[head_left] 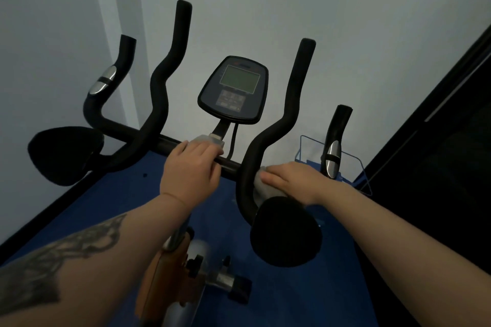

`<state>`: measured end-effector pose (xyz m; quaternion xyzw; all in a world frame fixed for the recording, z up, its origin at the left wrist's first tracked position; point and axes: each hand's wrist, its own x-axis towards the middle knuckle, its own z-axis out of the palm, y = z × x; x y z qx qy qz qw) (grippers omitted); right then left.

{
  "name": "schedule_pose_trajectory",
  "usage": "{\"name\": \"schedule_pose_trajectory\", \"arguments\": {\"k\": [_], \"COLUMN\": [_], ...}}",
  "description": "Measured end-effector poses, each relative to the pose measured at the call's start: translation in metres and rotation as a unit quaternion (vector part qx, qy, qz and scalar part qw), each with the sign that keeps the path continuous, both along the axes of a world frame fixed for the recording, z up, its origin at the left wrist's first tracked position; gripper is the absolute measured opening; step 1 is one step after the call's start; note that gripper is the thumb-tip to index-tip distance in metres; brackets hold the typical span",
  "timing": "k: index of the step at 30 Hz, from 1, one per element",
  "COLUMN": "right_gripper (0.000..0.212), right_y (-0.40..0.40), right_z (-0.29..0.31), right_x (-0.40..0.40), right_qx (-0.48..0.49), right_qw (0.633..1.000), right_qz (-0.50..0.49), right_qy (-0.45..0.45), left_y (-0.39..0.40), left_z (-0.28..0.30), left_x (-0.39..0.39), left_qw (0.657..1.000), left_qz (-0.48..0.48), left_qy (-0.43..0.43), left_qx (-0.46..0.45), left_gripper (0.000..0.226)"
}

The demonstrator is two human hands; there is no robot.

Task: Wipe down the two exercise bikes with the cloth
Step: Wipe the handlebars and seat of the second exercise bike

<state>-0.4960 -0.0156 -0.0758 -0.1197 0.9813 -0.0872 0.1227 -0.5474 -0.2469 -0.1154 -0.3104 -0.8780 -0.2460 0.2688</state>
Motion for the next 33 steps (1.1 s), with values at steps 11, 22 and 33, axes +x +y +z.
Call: {"name": "schedule_pose_trajectory", "arguments": {"k": [11, 22, 33], "right_gripper": [0.052, 0.038, 0.026], "right_y": [0.003, 0.001, 0.005], "right_z": [0.0, 0.006, 0.01], "right_x": [0.006, 0.011, 0.0], "right_qx": [0.019, 0.041, -0.045], "right_qw": [0.999, 0.999, 0.991], "right_qz": [-0.041, -0.02, -0.062], "right_qy": [-0.004, -0.024, -0.114], "left_y": [0.002, 0.002, 0.001], "left_z": [0.0, 0.0, -0.003], "left_x": [0.002, 0.002, 0.0], "left_qw": [1.0, 1.0, 1.0], "left_qz": [0.013, 0.013, 0.006], "left_qy": [0.013, 0.019, 0.005], "left_qx": [0.0, 0.013, 0.017], "left_gripper": [0.019, 0.022, 0.021]}}
